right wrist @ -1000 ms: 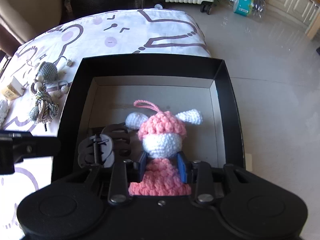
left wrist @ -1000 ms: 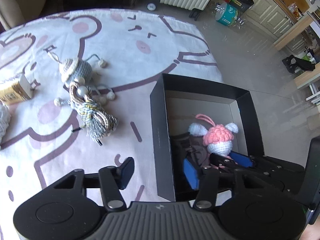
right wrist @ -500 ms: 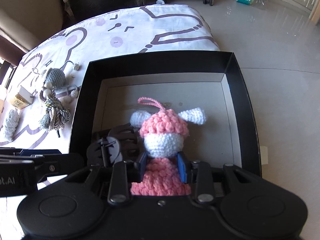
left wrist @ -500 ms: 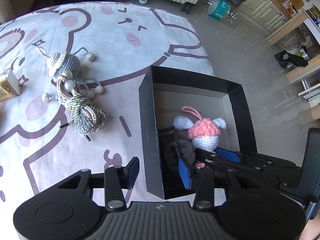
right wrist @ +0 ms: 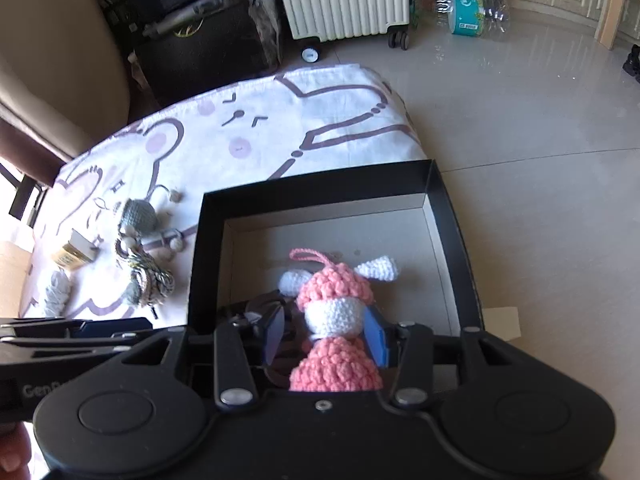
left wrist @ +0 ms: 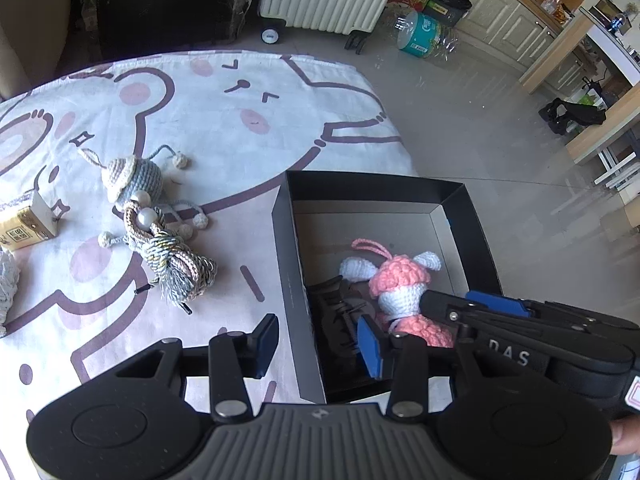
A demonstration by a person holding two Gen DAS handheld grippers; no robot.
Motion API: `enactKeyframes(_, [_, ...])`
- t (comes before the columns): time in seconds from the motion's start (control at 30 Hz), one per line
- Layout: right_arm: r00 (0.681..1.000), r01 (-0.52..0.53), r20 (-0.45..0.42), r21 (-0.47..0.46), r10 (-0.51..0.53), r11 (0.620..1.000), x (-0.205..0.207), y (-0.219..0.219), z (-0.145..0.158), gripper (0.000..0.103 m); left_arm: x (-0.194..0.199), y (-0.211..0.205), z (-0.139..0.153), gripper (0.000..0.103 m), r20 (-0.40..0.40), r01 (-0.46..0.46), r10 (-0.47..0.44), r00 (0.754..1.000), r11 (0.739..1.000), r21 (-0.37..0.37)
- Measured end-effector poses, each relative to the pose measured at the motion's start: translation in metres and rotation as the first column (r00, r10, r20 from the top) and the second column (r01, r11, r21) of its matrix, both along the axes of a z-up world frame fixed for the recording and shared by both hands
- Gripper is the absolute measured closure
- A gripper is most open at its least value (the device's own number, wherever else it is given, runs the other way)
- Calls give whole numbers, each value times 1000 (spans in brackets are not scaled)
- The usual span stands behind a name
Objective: Organize objects
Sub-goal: 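Open the left gripper to release the clip while the right gripper releases the bunny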
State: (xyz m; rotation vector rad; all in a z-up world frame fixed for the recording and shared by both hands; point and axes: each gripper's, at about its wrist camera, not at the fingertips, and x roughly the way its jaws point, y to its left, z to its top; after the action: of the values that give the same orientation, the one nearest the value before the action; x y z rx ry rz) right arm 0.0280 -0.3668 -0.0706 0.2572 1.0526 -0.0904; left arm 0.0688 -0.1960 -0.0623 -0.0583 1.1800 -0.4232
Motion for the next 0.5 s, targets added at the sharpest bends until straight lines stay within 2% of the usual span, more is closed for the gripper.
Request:
enactKeyframes(0.1, [1000,29,2,-30,-29,999,-5,-2,7,57,-3,0,3,59,15,1,-1,1000,1000,9])
enactKeyframes(0.33, [997,72,19,-67,-71,995,-20,-8,17,47,-9,-1,11,56,71,5,-9,997,998,57])
enactKeyframes(0.5, [995,94,38,-116,-91,989,-29,-10,23,35,-13,3,15,38,115,-10,0,993,996,90])
